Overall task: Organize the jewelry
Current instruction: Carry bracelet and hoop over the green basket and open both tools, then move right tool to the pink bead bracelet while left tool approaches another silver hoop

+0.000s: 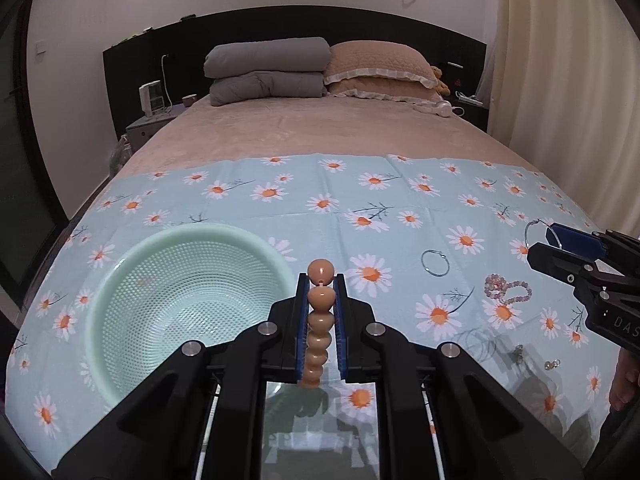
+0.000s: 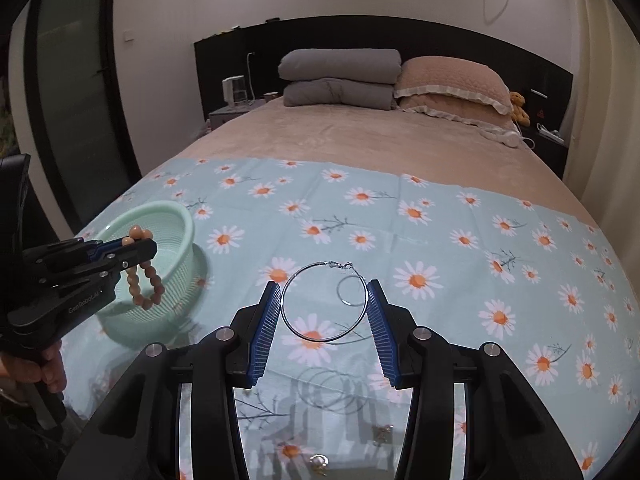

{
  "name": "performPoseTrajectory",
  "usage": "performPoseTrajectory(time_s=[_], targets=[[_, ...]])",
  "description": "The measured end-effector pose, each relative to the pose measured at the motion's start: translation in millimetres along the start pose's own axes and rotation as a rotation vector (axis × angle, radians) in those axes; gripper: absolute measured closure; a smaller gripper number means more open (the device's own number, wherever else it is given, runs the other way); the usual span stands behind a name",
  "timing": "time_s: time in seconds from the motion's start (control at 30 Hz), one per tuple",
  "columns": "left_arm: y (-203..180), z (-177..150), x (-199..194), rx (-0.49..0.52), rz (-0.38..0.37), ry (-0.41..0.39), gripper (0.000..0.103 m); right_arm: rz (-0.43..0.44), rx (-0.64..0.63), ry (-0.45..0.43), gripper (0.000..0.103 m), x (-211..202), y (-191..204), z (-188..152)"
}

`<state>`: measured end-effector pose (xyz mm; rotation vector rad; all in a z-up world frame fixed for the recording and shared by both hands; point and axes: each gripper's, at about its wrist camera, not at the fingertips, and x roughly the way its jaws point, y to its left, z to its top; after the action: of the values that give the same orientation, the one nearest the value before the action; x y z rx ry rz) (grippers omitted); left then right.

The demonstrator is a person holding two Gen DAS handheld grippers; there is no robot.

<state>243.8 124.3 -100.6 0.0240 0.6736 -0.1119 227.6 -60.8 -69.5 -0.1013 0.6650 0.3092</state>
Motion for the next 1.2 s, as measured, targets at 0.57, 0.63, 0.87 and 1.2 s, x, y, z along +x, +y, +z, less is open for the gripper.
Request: performPoseTrajectory(time_s=[0.57, 0.63, 0.87, 1.2], targets=[[136.0, -30.6, -3.8, -0.108, 0.129, 0.043, 0.091, 0.215, -0.064, 0.064, 0.061, 78.5, 135.9, 22.8], [143.7, -33.3, 0.5, -0.121, 0.124, 0.049, 0.091, 0.220, -0.069, 0.075, 0.061, 85.5, 141.5, 21.5], [147.4, -41.6, 13.2, -0.127, 0.077, 0.077, 0.081, 0.187, -0.084, 0.087, 0.041, 99.0, 149.4, 19.7], [141.4, -33.7, -4.9, -0.145, 0.139, 0.016, 0.014, 0.127, -0.011, 0.035, 0.022, 77.9, 100.9, 13.6]])
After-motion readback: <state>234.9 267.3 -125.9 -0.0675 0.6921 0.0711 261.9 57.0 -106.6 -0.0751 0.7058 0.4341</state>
